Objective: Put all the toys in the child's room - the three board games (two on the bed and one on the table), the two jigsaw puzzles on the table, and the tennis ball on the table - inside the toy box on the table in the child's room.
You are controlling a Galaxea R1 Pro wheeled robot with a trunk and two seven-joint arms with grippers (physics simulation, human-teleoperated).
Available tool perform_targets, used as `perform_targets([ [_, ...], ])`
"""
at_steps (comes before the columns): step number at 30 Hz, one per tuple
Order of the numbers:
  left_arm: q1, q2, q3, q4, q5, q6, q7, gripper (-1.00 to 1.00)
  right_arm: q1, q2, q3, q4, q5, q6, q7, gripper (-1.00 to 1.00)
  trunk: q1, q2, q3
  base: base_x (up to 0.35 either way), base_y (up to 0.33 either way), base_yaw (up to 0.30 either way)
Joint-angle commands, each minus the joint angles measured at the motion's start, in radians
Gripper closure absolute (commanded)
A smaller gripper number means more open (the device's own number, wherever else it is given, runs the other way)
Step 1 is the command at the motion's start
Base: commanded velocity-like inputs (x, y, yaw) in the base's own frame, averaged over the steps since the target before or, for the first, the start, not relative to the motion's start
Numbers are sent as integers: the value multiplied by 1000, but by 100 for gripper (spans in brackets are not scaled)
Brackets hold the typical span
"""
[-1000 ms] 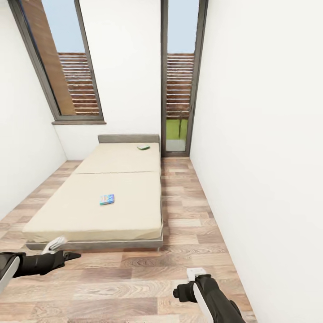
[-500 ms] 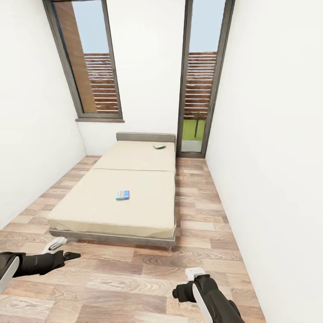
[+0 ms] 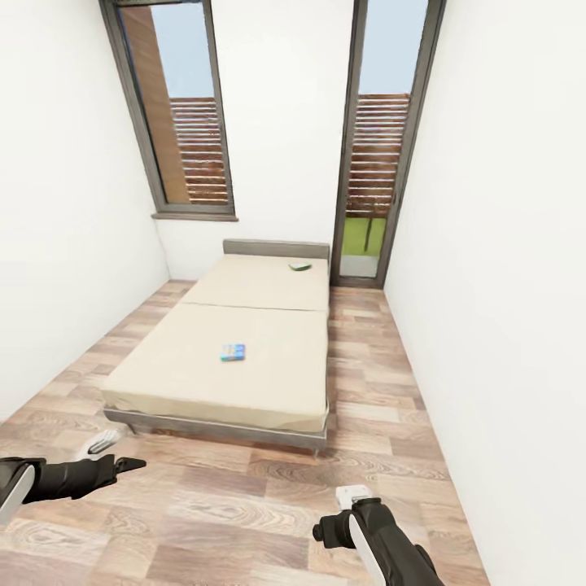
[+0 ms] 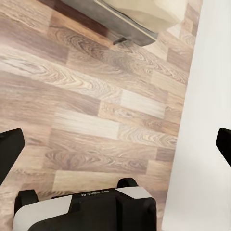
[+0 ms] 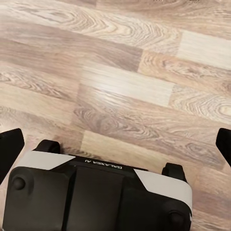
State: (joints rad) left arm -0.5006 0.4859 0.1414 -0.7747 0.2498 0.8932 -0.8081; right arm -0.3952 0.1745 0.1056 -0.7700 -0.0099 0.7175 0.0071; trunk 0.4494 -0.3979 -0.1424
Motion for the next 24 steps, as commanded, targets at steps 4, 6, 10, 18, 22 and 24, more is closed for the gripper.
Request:
perform_targets([
  [4,-1,-1,1,0,-1,5,-3,-100,-1,0,0,-2,-1,5,1,-100,1,-2,-2,0,0,269],
  [6,-1,-1,1,0,-1,5,-3,-100,-1,0,1,-2,-1,5,1,-100,1,-2,-2,0,0,280],
  [10,-1,-2,0,0,-1,5,-3,-100,-1,0,1,-2,-1,5,0,-100,1,-2,-2,0,0,287],
  [18,-1,-3,0,0,0,4,-3,-100,-1,0,1,-2,-1,5,-1,-100,1,-2,-2,0,0,290],
  [22,-1,-3,0,0,0,4,-3,-100,-1,0,1,-2,-1,5,-1,-100,1,-2,-2,0,0,290],
  [24,-1,-4,0,0,1,4,-4,-100,-1,0,1,-2,-1,5,-1,-100,1,-2,-2,0,0,291],
])
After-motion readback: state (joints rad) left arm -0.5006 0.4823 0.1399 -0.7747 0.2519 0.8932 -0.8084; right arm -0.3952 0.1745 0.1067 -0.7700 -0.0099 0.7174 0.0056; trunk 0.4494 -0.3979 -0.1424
